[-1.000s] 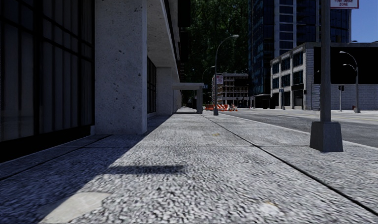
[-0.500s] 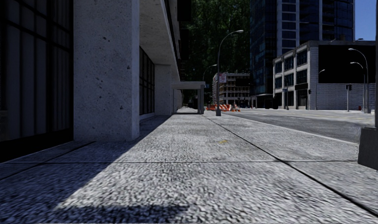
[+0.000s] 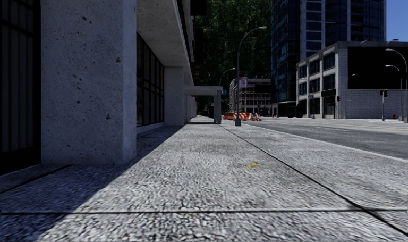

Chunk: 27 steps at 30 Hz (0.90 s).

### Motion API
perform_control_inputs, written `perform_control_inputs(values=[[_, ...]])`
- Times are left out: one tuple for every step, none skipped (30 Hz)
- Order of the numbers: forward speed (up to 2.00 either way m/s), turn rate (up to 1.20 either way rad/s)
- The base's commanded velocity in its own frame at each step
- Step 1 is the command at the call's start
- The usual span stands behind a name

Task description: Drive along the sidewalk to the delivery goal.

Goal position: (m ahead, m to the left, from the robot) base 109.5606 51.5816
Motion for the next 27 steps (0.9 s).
perform_control_inputs(values=[[2.0,0.0],[2.0,0.0],[2.0,0.0],[2.0,0.0],[2.0,0.0],[2.0,0.0],[2.0,0.0],[2.0,0.0],[2.0,0.0],[2.0,0.0],[2.0,0.0],[2.0,0.0],[2.0,0.0],[2.0,0.0],[2.0,0.0],[2.0,0.0],[2.0,0.0],[2.0,0.0],[2.0,0.0],[2.0,0.0],[2.0,0.0],[2.0,0.0],[2.0,0.0],[2.0,0.0],[2.0,0.0],[2.0,0.0],[2.0,0.0]])
